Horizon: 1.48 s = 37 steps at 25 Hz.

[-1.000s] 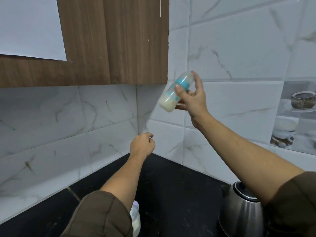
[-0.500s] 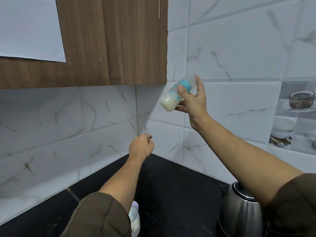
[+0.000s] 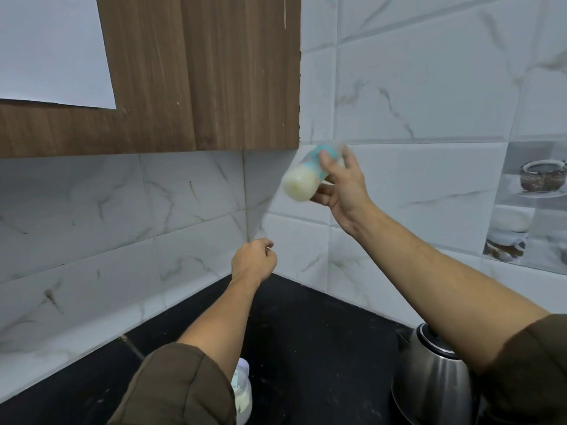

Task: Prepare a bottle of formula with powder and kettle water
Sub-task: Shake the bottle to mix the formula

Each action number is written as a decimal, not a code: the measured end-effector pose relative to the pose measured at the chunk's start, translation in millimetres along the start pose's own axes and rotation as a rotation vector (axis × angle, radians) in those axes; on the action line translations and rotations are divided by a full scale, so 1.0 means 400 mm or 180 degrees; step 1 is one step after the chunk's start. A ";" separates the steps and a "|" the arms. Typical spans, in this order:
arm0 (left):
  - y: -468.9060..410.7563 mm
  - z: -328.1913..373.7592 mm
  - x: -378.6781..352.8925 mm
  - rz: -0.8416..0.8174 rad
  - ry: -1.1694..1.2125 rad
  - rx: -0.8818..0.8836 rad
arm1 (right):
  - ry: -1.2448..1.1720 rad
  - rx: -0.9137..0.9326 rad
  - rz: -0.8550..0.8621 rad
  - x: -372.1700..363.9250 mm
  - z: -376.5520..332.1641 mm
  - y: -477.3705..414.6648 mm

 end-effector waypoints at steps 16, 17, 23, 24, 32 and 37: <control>-0.010 -0.035 0.011 0.0028 -0.0038 0.0068 | -0.0496 -0.0693 0.0046 0.006 0.038 -0.016; -0.011 -0.036 0.009 0.0016 -0.0036 0.0069 | -0.0095 -0.0626 -0.0307 -0.012 0.033 0.000; -0.004 -0.020 0.001 -0.0007 -0.0027 0.0046 | -0.0841 -0.0531 0.0536 0.030 0.047 -0.044; -0.002 -0.020 0.000 -0.0022 -0.0032 0.0057 | -0.1013 -0.0598 0.0636 0.038 0.055 -0.051; -0.013 0.002 0.007 0.0026 -0.0006 0.0001 | 0.0011 -0.0246 -0.0523 -0.030 0.011 -0.003; -0.010 -0.019 0.014 0.0032 -0.0067 0.0039 | -0.1009 -0.0242 0.0633 0.027 0.002 -0.057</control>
Point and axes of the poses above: each hand's wrist, its own y-axis away from the middle knuckle, its own x-axis out of the back of the hand, z = x × y, the point moved 7 cm from there along -y, towards the middle knuckle, and after that the axes turned 4 degrees about z, right-handed, at the moved point
